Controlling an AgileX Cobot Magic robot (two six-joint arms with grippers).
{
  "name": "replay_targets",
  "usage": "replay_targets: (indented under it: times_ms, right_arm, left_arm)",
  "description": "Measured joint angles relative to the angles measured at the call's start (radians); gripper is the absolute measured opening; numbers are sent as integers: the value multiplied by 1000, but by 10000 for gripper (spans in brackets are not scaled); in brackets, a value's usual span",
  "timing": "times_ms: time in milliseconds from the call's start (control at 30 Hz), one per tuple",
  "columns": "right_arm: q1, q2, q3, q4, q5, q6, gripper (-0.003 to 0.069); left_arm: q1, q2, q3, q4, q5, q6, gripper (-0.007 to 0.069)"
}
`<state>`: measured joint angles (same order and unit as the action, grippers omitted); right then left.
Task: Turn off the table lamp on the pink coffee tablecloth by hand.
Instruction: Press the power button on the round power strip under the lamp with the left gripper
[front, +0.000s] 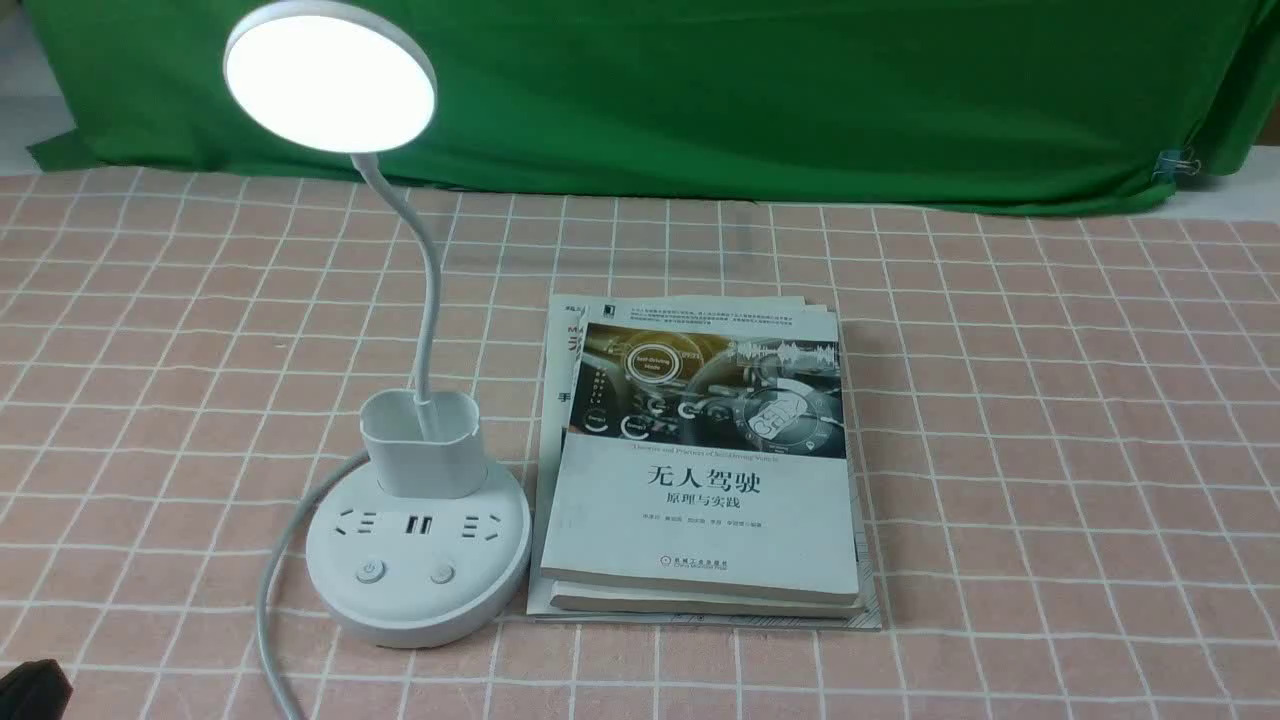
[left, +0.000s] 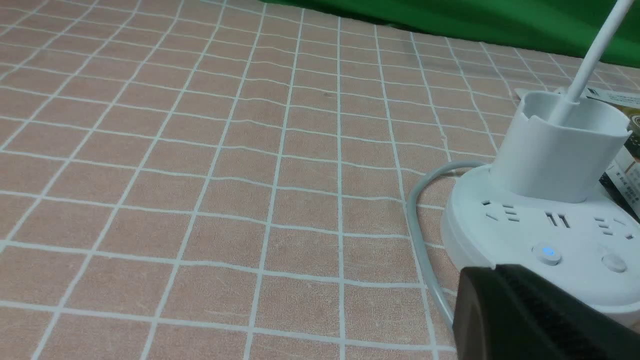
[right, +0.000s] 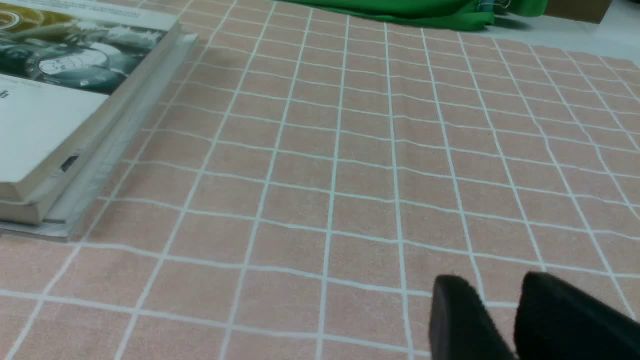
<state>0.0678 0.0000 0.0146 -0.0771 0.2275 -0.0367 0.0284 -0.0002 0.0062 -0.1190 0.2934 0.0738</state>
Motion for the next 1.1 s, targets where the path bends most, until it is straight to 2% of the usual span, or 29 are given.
replay_targets:
  times_ms: [800, 867, 967, 1000, 1033, 1100]
  right_arm:
    - [0, 0, 0, 0, 0, 0, 242]
    - [0, 0, 0, 0, 0, 0, 242]
    - [0, 0, 0, 0, 0, 0, 242]
    - [0, 0, 0, 0, 0, 0, 242]
    - [0, 0, 0, 0, 0, 0, 242]
    - [0, 0, 0, 0, 0, 0, 242]
  left_arm:
    - [0, 0, 1, -1, -15, 0, -1]
    - [0, 0, 1, -82, -74, -19, -1]
    - [0, 0, 1, -321, -188, -82, -1]
    - [0, 0, 1, -321, -195, -84, -1]
    - [0, 0, 1, -465, -263, -103, -1]
    - [0, 0, 1, -541, -303, -112, -1]
